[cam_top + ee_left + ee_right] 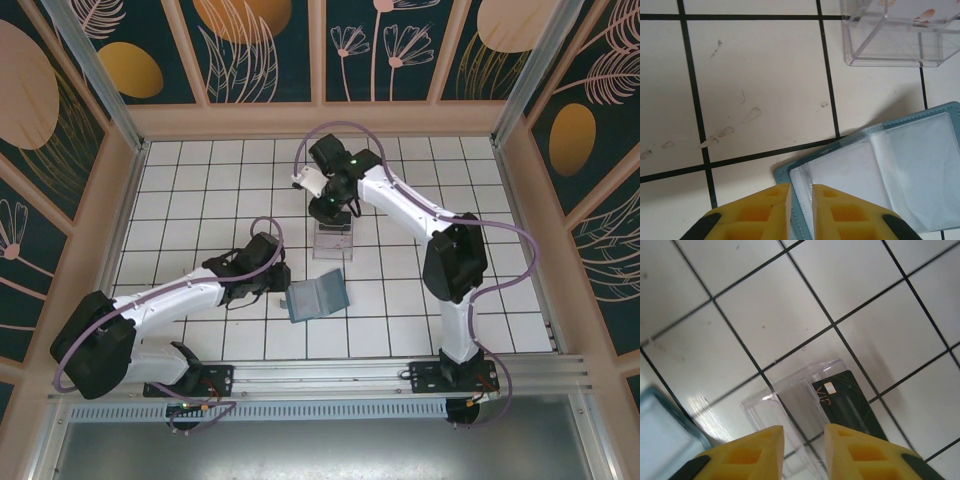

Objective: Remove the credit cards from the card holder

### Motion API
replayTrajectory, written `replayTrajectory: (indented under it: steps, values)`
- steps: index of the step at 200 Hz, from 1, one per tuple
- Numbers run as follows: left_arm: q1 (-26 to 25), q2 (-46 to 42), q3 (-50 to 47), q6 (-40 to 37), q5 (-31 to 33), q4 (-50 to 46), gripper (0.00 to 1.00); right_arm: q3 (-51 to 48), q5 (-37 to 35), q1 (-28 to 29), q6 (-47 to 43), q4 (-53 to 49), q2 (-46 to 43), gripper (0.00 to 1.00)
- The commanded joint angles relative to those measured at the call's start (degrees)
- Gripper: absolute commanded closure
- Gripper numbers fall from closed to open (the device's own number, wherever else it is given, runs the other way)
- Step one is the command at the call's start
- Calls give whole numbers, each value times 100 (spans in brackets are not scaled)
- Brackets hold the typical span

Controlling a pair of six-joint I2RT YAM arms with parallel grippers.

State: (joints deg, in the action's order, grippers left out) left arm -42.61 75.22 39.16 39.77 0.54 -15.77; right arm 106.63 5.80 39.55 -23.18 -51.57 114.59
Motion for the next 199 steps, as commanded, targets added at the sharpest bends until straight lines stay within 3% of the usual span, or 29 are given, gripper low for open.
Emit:
replayTrajectory:
  steps: [1, 37, 53, 115, 199]
  values:
    - [94, -91, -117, 119, -36, 196, 79, 158, -272, 107, 2223, 35, 139, 76]
    - [209, -139, -163, 154, -58, 301, 79, -752, 388, 132, 4134, 475, -386, 76]
    - [258, -162, -163, 163, -85, 350, 79, -1034, 351, 211, 4635, 462, -527, 74]
    - [398, -215, -191, 208, -240, 568, 79, -1986, 53, 611, 5266, 610, -1256, 71]
    - [1060, -640, -619, 286, -748, 812, 78, -2540, 96, 1358, 5683, 496, -1138, 66]
